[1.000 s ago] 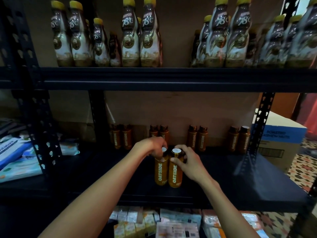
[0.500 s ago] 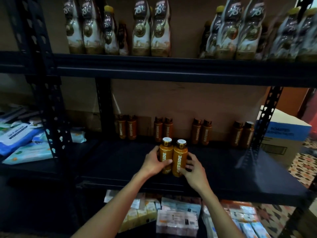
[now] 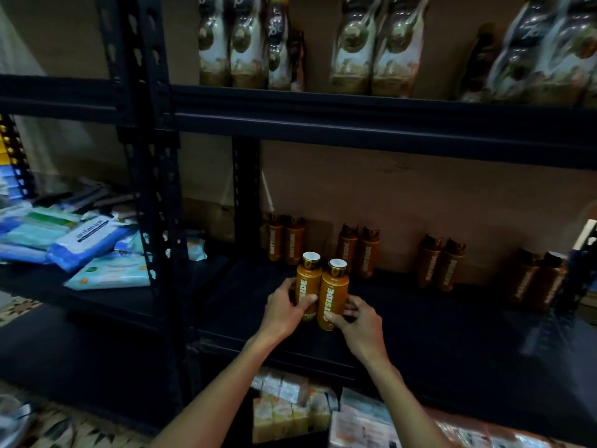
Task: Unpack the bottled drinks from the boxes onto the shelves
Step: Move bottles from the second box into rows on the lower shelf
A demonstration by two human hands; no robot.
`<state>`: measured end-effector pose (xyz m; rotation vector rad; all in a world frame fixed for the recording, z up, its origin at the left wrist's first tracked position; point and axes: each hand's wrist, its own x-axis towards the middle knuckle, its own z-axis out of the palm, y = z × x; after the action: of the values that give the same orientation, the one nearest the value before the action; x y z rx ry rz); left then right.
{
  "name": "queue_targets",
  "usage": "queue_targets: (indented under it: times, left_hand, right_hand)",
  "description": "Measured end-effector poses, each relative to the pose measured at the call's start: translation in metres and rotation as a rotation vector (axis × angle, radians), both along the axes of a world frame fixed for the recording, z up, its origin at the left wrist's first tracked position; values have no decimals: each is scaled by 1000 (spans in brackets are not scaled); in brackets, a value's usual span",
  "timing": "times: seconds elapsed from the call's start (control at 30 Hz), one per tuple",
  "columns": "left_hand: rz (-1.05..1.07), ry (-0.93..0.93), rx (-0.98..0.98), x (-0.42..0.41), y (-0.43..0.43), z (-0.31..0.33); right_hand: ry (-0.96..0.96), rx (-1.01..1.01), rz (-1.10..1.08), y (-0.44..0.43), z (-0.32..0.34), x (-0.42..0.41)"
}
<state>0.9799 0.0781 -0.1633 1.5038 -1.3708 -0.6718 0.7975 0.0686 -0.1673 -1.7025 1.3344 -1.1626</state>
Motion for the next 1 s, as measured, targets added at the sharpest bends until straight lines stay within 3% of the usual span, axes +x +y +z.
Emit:
queue_targets:
  times: [0.23, 0.57, 1.0]
  left_hand:
    - [165, -89, -79, 66, -4, -8]
    - [387, -100, -42, 119, -26, -11]
    - [397, -10, -28, 130, -38, -12]
  right_hand:
    - [-21, -27, 106, -26, -3, 84]
    - [27, -66, 152, -65, -12, 159]
    - [-37, -110, 169, -77, -26, 182]
